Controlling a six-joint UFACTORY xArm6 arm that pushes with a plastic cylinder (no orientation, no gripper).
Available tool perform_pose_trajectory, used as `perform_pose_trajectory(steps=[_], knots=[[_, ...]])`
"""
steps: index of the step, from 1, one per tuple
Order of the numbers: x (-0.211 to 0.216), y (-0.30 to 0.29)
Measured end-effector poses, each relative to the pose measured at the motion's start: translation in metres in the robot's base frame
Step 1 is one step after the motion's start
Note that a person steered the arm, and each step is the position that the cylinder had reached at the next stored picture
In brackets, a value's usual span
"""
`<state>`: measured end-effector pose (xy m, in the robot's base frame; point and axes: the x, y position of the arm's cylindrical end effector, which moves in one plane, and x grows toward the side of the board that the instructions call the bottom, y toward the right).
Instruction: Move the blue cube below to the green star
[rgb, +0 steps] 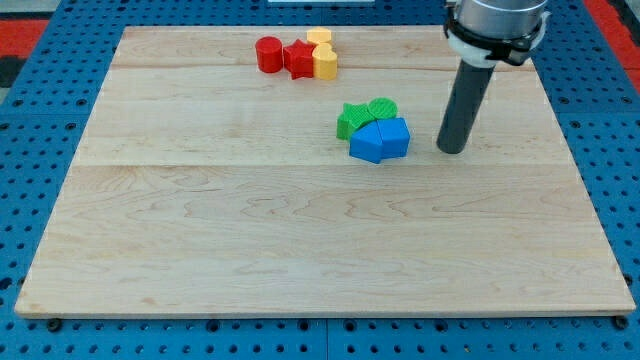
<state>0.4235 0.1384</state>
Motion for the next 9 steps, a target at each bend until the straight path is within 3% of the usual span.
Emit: perform_pose_trajectory(steps=[2, 6, 9], knots=[[-0.033, -0.062], [-0.005, -0.035], [-0.005, -0.074]])
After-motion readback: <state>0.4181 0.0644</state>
